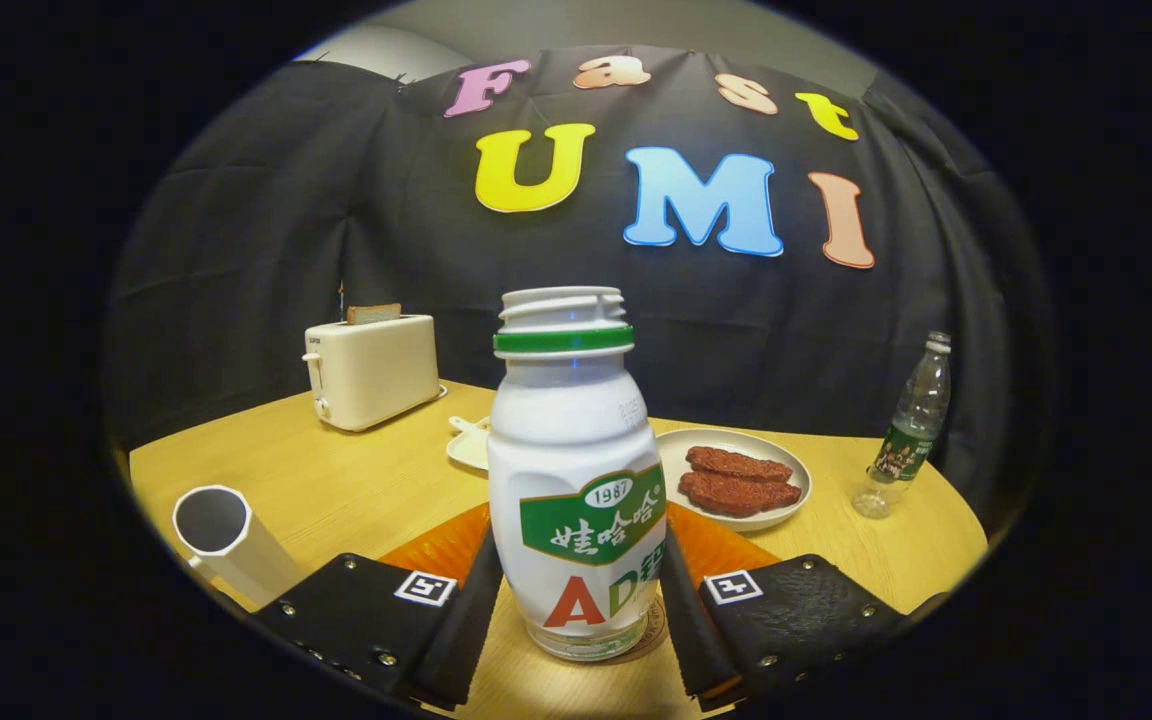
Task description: Take the bottle from table, then pour the juice into the cup, finally place the bottle on the coaster
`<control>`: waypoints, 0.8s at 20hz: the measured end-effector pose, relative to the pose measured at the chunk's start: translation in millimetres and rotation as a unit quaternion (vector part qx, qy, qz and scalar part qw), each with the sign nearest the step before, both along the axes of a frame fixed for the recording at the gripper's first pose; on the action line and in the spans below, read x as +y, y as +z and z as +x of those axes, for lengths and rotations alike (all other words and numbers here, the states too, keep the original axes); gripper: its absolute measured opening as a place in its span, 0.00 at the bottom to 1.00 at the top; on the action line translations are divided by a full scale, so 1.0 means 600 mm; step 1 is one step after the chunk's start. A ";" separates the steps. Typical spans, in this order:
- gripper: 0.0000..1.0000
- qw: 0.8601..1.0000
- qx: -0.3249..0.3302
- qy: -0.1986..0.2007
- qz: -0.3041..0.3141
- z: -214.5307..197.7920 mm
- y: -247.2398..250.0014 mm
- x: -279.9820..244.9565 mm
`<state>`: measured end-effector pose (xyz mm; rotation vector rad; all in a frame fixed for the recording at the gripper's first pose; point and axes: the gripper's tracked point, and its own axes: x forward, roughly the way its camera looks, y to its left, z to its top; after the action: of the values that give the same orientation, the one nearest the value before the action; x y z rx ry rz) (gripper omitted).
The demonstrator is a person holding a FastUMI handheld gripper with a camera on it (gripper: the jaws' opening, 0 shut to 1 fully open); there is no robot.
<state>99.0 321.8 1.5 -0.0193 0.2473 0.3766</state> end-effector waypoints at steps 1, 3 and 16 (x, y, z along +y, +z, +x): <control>0.75 1.000 0.002 -0.002 0.007 0.004 -0.003 -0.001; 0.75 1.000 0.005 -0.006 0.015 0.008 -0.008 -0.002; 0.76 0.998 -0.002 -0.013 0.054 0.010 -0.017 -0.013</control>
<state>104.8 313.9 -9.0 0.0888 0.2219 0.3630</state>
